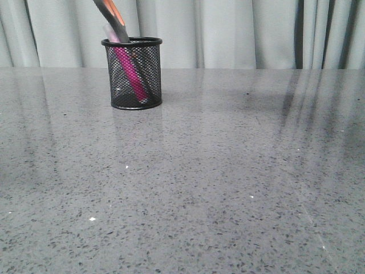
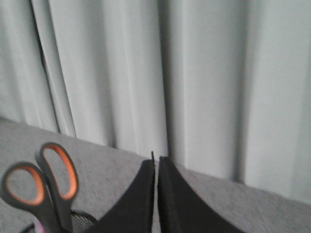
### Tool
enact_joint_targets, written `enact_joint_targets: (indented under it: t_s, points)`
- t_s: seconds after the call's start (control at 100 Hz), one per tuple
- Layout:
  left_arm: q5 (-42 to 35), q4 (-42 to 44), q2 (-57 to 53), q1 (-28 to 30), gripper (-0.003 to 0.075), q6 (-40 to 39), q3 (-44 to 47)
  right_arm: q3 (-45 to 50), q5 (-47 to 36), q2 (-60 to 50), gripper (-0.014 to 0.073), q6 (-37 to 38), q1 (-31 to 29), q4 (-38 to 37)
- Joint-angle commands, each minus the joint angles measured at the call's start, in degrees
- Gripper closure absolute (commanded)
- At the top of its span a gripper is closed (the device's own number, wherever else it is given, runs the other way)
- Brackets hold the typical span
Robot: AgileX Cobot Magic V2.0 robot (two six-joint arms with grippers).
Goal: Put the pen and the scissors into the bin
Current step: 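Open the right gripper and raise it away from the cup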
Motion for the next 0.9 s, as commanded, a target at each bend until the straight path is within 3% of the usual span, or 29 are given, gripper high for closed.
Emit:
enact_joint_targets:
  t_s: [0.0, 0.13, 0.22, 0.46, 0.62, 0.89]
  points:
    - [-4.5, -0.8, -0.1, 0.0, 0.0742, -0.6, -1.5, -1.1, 8.0, -6.8, 0.0660, -0.5, -3.2, 0.0]
    - [-5.6, 0.0, -0.1, 0.0, 0.0742, -0.6, -1.5, -1.1, 18.7, -12.2, 0.0660, -0.5, -7.3, -1.0]
    - [-5.9, 0.9, -0.6, 0.0, 0.0742, -0.5, -1.3, 0.2, 21.9, -16.3, 0.0660, -0.5, -9.2, -1.6]
    - [-14.3, 0.2, -8.6, 0.0, 0.0742, -0.5, 6.0, 18.3, 9.8, -32.0, 0.0662, -0.5, -10.0, -1.7]
    - [-15.2, -0.4, -16.5, 0.0, 0.0742, -0.5, 13.3, 34.2, 1.7, -43.5, 0.0662, -0.5, -10.0, -1.7]
    - [-15.1, -1.8, -29.3, 0.0, 0.0742, -0.5, 23.2, 54.1, -0.2, -64.1, 0.0662, -0.5, -10.0, -1.7]
